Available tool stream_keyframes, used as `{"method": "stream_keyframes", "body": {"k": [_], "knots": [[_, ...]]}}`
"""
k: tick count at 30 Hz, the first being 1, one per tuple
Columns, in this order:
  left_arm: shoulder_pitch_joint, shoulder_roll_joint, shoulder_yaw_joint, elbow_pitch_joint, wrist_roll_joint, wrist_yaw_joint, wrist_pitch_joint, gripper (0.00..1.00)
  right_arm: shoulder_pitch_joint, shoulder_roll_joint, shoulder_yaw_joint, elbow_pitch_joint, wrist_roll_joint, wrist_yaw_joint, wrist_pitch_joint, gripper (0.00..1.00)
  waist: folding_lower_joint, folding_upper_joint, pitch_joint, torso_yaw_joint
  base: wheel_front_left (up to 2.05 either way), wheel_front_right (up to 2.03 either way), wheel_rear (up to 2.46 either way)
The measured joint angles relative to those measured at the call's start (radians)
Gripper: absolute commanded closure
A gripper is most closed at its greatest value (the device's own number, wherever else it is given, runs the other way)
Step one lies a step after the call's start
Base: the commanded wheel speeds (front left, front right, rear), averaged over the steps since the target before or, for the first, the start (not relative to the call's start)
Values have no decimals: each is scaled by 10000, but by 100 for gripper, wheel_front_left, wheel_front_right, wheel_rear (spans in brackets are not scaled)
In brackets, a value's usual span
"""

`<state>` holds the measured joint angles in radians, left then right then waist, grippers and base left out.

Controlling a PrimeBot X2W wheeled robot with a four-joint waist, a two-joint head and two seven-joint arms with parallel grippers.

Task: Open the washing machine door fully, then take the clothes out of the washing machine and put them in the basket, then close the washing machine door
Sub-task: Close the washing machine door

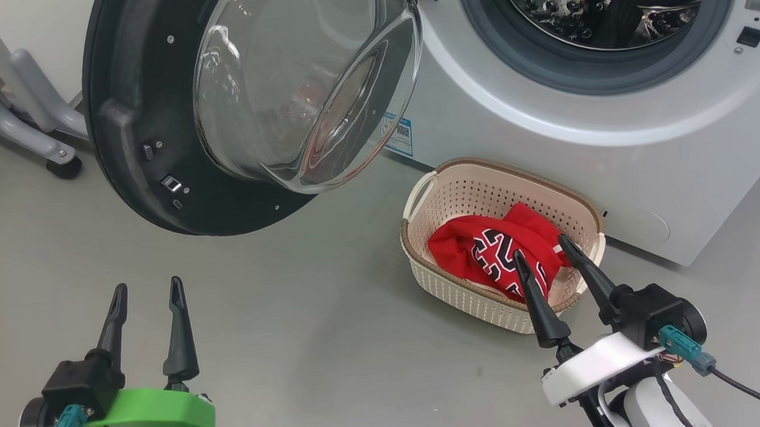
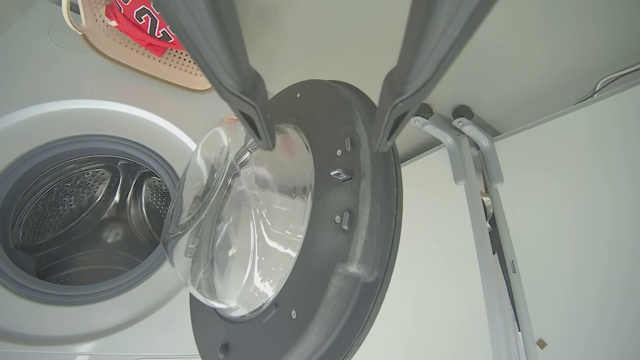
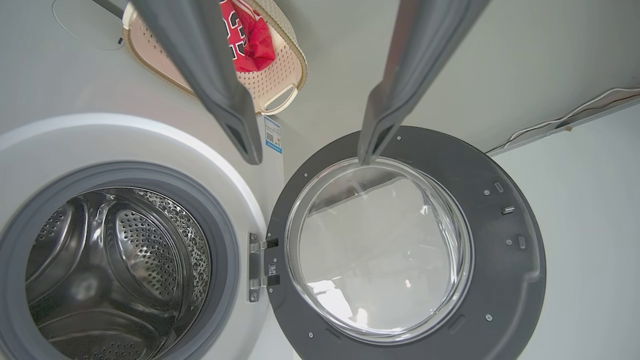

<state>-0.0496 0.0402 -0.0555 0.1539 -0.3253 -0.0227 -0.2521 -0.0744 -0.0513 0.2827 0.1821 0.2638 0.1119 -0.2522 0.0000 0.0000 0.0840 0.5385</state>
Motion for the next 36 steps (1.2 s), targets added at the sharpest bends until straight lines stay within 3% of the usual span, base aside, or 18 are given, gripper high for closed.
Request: {"method": "stream_keyframes", "body": {"k": [13,14,15,16,30,36], "knots": [[86,0,-17,-2,2,0,0,0,0,4,-19,6,0,0,0,0,0,0,-17,-12,0,0,0],[87,0,-17,-2,2,0,0,20,0,4,-19,4,0,-2,0,0,0,0,-7,-12,0,0,0],[88,0,-15,-2,2,0,0,69,0,4,-17,-6,0,-2,0,0,0,0,11,-12,0,0,0],[88,0,-15,-8,2,0,0,100,0,6,-15,-23,0,-2,0,0,0,0,42,-11,0,0,0],[81,21,462,-569,0,-2,0,100,-74,0,194,-40,-130,-13,0,0,0,0,764,-138,0,0,0],[-472,848,1277,-1392,2,-38,-2,100,-501,-219,397,-169,-491,-13,105,0,0,0,1343,-313,0,0,0]]}}
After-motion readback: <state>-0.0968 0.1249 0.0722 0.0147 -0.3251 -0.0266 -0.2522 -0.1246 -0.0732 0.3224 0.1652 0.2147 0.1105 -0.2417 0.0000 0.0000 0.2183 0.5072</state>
